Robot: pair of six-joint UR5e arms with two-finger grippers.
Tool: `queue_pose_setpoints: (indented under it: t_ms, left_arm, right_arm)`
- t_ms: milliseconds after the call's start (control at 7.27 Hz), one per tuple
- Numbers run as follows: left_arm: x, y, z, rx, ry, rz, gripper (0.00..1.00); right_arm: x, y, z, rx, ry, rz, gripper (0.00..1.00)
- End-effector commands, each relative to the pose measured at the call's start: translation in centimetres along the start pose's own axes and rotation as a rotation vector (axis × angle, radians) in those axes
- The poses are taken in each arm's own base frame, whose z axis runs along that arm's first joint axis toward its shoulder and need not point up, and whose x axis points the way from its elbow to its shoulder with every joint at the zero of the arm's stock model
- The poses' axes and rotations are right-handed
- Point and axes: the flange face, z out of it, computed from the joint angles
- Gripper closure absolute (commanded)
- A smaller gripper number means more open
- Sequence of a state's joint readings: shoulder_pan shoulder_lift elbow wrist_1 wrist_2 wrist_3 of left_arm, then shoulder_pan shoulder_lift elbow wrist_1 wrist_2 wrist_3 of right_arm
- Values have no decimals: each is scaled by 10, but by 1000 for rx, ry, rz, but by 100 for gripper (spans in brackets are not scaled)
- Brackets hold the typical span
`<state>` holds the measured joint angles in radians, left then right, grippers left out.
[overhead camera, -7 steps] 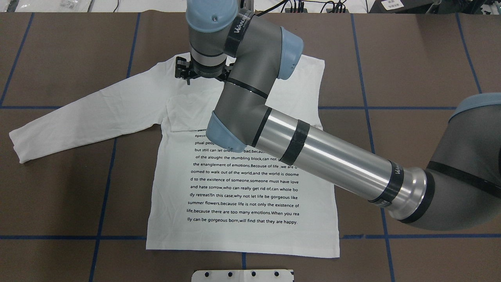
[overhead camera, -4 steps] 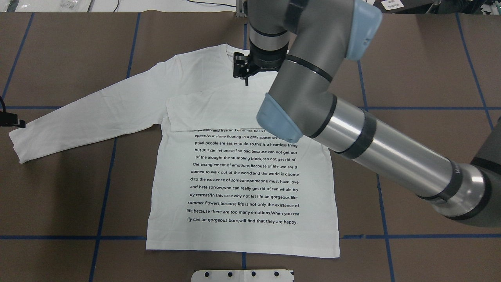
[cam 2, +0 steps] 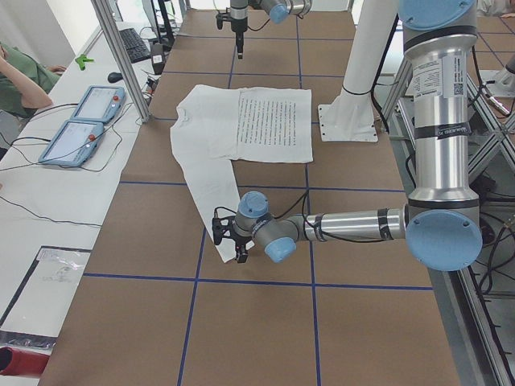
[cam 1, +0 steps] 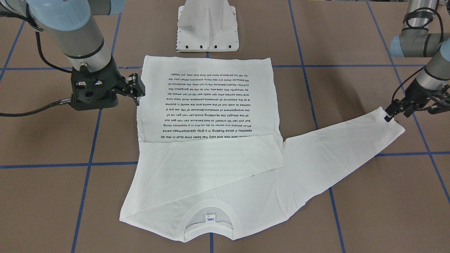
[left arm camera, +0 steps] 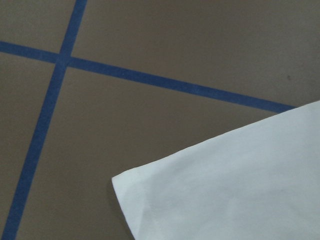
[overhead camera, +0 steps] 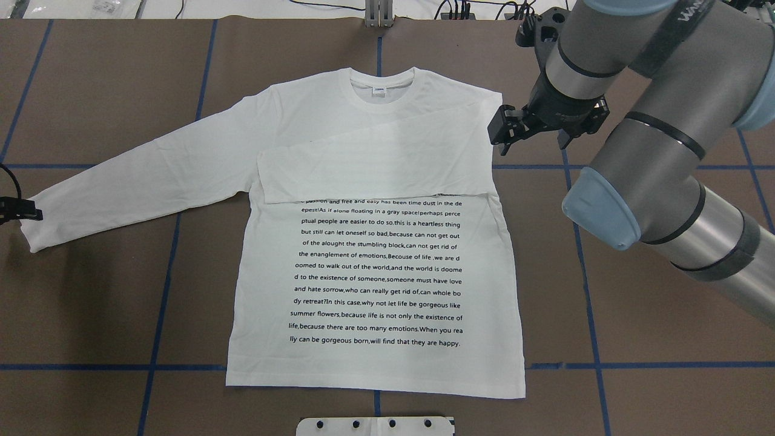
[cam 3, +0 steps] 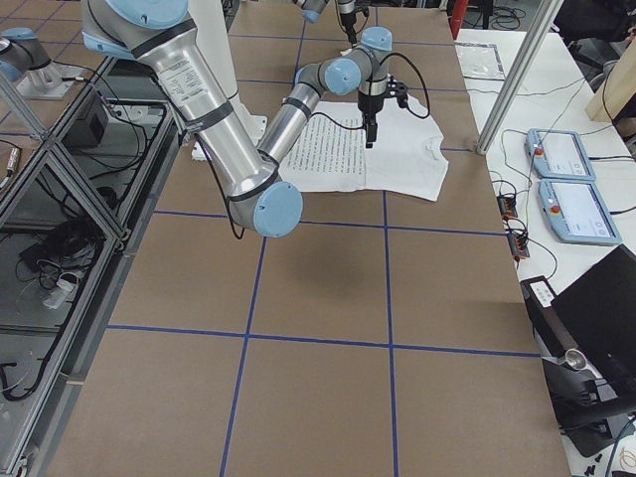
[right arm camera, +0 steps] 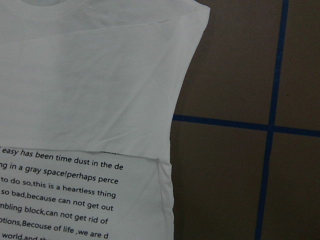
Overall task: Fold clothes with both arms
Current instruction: 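Release the sleeve, draw back the right gripper while the left reaches the other cuff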
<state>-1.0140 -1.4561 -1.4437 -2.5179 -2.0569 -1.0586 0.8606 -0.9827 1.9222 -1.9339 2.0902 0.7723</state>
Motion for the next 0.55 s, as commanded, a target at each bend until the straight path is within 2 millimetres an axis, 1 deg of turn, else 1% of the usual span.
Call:
queue_pose_setpoints:
  t_ms: [0, 138, 275, 413]
  left_arm:
    - [6, 5, 7, -11, -3, 13, 0]
    - [9, 8, 11, -18, -2, 20, 3]
    - [10, 8, 11, -19, -1, 25, 11]
    - [10, 8, 10, -18, 0, 26, 16]
  right_arm:
    - [19, 9, 3, -2, 7, -8, 0]
    - [18, 10, 2, 0, 5, -10, 0]
    - [18, 11, 1, 0, 3, -11, 0]
    - [18, 11, 1, 1, 2, -11, 0]
